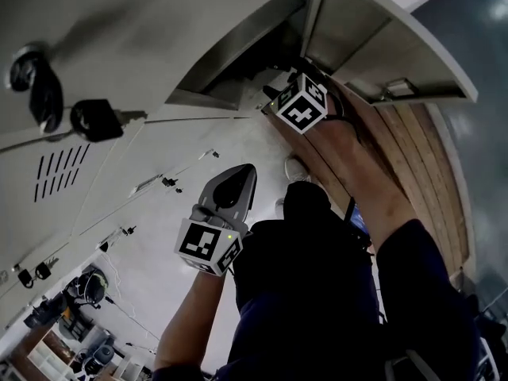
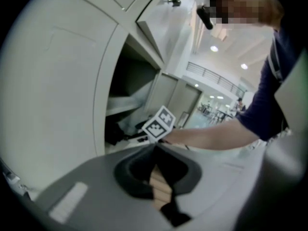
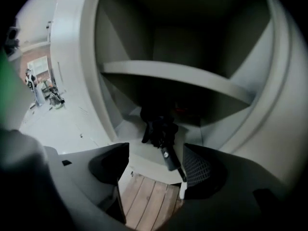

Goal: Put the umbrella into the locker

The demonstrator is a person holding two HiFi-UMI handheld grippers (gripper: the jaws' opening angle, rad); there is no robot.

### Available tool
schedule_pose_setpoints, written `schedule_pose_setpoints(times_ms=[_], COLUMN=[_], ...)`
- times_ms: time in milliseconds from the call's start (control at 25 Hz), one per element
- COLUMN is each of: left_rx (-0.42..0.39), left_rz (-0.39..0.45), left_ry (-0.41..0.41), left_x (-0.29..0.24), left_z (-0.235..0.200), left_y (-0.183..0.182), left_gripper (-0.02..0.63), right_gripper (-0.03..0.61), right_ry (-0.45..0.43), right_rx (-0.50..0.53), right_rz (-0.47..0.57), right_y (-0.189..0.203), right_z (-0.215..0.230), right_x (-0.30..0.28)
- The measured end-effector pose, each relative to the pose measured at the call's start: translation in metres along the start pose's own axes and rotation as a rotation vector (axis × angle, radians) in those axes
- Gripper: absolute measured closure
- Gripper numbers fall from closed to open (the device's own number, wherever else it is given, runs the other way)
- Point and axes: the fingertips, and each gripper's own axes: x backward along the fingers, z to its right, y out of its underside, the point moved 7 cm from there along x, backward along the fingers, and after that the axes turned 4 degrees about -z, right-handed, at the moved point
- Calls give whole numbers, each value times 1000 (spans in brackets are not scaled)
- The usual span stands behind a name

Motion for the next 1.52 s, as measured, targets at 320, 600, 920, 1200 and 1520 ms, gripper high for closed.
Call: schedule_pose_setpoints(times_ms=[320,600,920,1200,1520], left_rx=[-16,9,48,9,13], left_rz=[50,71,154,228,269], left_ry=[42,34,4,-22,-54], left_x=[57,124,174,194,208], left_z=[50,87,112,122,112], left_y=[-52,-67,-76,-98,-96], left_gripper=[612,612,612,612,612], right_gripper=[262,460,569,572,572], right_ry=[-156,-261,-351,-336,-335], right_rx=[-178,-283,-306,-194,-133], right_rz=[39,171,331,418,430], right_y=[-7,-32,-74,-94,-106], right_z=[-63,-111,-121,-137,-168], right_x=[141,268,356,408,426])
